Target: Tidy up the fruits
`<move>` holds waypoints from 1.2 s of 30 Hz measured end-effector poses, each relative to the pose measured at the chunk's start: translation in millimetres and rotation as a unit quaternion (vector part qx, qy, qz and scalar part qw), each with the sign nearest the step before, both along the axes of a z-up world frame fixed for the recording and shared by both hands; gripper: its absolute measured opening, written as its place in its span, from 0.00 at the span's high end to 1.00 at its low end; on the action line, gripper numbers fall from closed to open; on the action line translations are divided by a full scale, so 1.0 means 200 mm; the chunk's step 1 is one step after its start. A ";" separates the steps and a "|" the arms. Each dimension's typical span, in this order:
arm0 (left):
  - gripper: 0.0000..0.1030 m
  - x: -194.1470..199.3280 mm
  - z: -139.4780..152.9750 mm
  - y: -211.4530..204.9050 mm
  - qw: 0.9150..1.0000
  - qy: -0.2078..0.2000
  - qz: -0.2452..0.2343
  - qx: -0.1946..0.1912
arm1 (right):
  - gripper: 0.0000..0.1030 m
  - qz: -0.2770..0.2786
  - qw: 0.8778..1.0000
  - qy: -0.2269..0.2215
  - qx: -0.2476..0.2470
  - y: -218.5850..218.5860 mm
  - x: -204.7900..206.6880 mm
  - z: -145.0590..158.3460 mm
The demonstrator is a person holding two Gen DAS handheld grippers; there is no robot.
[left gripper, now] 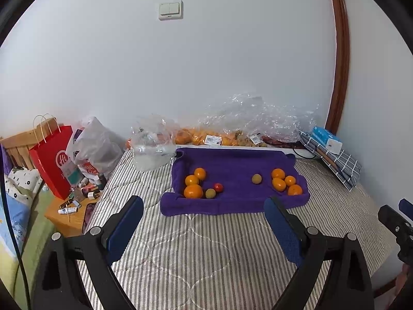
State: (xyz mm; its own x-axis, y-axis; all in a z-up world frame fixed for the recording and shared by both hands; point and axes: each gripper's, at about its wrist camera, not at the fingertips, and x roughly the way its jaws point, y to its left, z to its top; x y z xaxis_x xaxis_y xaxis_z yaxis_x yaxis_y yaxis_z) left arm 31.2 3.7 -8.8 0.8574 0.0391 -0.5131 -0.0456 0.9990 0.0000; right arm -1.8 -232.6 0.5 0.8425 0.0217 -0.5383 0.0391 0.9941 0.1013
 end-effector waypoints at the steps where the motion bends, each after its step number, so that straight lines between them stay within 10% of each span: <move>1: 0.08 0.00 0.00 0.00 1.000 0.001 -0.001 0.001 | 0.03 -0.001 1.000 0.000 0.001 0.00 0.00 0.00; 36: 0.08 -0.01 0.00 -0.03 1.000 -0.001 0.000 -0.001 | 0.03 -0.001 1.000 0.001 0.005 0.00 0.00 0.00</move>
